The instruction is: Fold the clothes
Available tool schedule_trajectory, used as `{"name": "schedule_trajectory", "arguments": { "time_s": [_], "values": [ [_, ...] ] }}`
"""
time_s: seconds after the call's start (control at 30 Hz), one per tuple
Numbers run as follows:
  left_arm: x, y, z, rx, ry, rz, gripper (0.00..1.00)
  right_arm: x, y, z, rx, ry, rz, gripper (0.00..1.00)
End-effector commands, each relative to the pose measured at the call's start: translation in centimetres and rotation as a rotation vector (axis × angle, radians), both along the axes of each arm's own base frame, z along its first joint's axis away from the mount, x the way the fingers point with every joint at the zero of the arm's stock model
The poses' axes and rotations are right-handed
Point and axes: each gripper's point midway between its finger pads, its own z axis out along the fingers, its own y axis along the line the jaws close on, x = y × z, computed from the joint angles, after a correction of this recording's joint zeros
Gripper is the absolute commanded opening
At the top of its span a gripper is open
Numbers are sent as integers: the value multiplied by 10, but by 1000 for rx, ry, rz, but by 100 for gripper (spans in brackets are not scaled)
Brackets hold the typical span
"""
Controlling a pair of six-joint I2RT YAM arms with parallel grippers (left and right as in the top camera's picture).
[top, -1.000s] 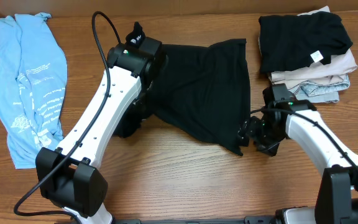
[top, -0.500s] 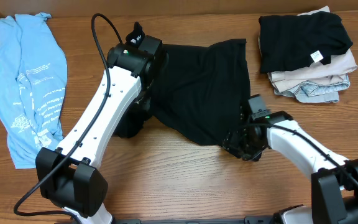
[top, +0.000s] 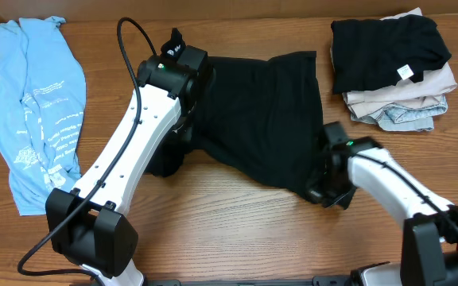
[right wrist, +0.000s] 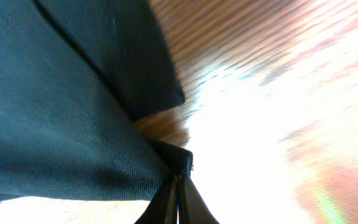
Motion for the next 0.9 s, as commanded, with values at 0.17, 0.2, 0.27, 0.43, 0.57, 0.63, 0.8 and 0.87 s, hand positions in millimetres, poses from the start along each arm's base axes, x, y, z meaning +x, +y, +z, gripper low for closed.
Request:
{"name": "schedule_trajectory", "arguments": {
  "time_s": [0.17,0.2,0.27,0.43,0.57,0.63,0.8,0.87],
  "values": [
    [-9,-3,3,-19,47,-12,4,52,-10,95,125,-175,136,4],
    [-11,-6,1,-39,60,-16,4,56,-12,103,124,-190,141,4],
    [-16,-17,-3,-108,95,-32,4,65,-13,115,128,-227,148,4],
    [-31,-40,-10,-227,184,-107,4,82,-16,136,126,-300,143,4],
    [-43,-41,-10,-218,239,-143,4,81,-20,139,123,-299,151,4],
    [-46,-41,-10,-215,251,-145,7,77,-24,139,122,-281,142,4],
    [-51,-53,-10,-254,264,-160,21,73,-36,138,117,-265,127,4],
    [-51,-55,-11,-253,268,-181,6,73,-39,138,116,-268,126,4]
  ]
}}
